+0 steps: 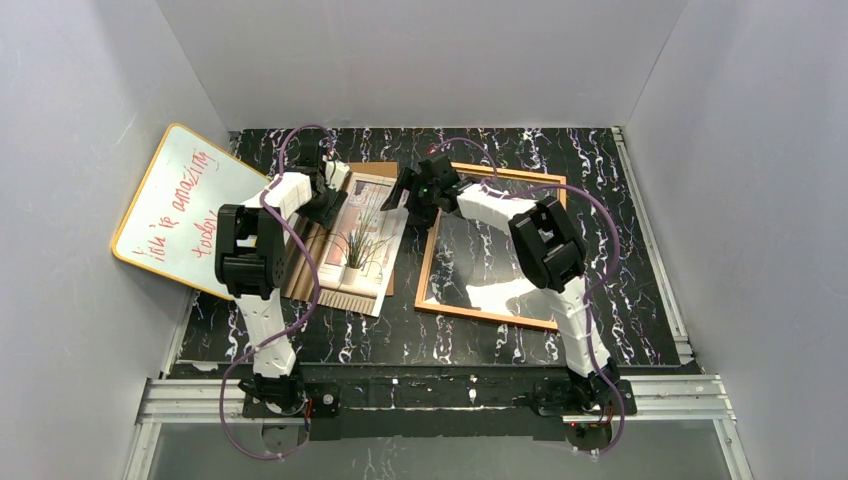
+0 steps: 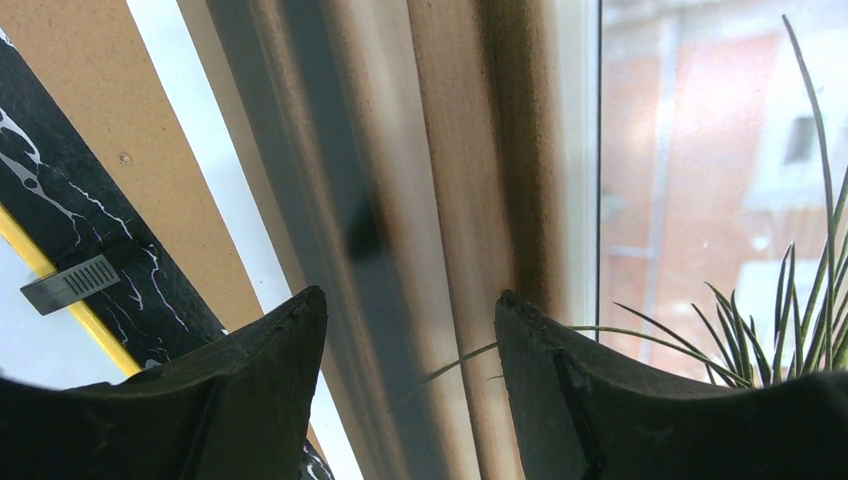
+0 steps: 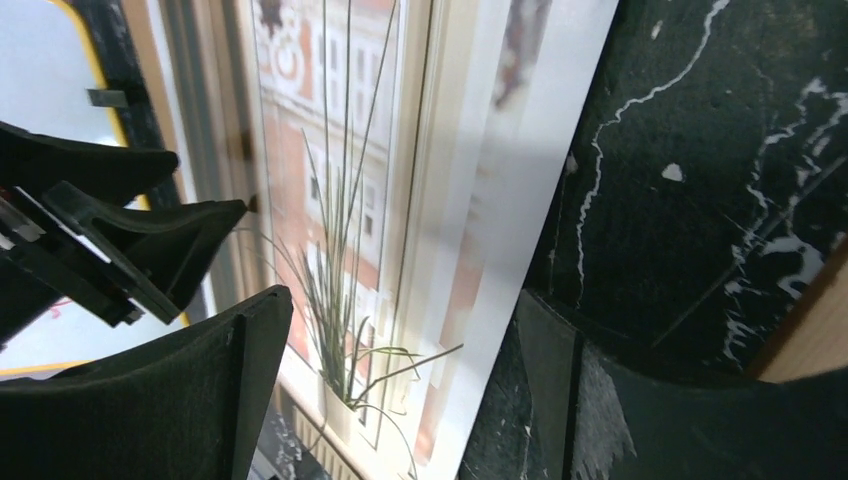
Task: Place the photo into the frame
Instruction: Pick up the photo at the center of the board.
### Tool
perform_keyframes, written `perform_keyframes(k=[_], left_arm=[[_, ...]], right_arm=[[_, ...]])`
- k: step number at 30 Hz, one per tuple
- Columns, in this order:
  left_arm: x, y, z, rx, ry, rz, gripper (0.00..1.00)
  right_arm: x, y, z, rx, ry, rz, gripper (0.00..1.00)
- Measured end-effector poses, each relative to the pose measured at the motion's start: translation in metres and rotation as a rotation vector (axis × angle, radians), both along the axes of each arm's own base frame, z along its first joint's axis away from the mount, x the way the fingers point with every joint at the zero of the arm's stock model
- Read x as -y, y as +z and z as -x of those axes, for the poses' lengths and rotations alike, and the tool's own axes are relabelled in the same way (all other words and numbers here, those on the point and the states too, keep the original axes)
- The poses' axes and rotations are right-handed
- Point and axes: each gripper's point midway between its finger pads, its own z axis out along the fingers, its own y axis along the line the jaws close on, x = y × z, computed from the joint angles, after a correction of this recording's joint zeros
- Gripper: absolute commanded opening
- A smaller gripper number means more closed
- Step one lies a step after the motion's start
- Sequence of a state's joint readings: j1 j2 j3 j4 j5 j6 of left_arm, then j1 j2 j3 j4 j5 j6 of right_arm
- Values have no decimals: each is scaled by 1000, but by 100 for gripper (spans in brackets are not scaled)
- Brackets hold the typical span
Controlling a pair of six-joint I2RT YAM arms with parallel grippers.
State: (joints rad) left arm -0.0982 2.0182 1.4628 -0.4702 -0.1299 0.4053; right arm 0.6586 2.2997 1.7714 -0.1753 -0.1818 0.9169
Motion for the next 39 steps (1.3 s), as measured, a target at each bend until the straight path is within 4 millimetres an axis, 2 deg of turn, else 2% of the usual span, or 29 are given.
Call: perform_keyframes(k=[7, 10, 16, 20, 22, 27, 30, 31, 34, 37, 39], left_arm=[[1, 0, 0, -1, -7, 4, 61], [1, 0, 0, -2, -9, 3, 61], [1, 0, 0, -3, -16, 1, 61], [1, 0, 0, -3, -17, 3, 61], [1, 0, 0, -3, -18, 3, 61], [1, 0, 0, -3, -19, 3, 62], [1, 1, 0, -4, -18, 3, 67], [1, 2, 0, -6, -17, 2, 71], [1, 7, 0, -14, -11, 0, 87], [0, 19, -4, -5, 5, -2, 96], [1, 34, -14, 26, 14, 1, 98]], right_arm=[[1, 2, -5, -49, -17, -211, 79], [2, 6, -6, -60, -15, -282, 78], [-9, 18, 2, -50, 39, -360, 78], [-16, 28, 8, -47, 69, -407, 73], [-19, 31, 11, -41, 85, -419, 64], [-20, 28, 14, -14, 112, -377, 26], [-21, 28, 13, 3, 124, -341, 5], [-21, 29, 12, 11, 129, -333, 1], [-23, 35, 9, 46, 153, -318, 1], [-23, 44, 7, 85, 181, -298, 1], [-20, 56, 6, 117, 197, -283, 1]])
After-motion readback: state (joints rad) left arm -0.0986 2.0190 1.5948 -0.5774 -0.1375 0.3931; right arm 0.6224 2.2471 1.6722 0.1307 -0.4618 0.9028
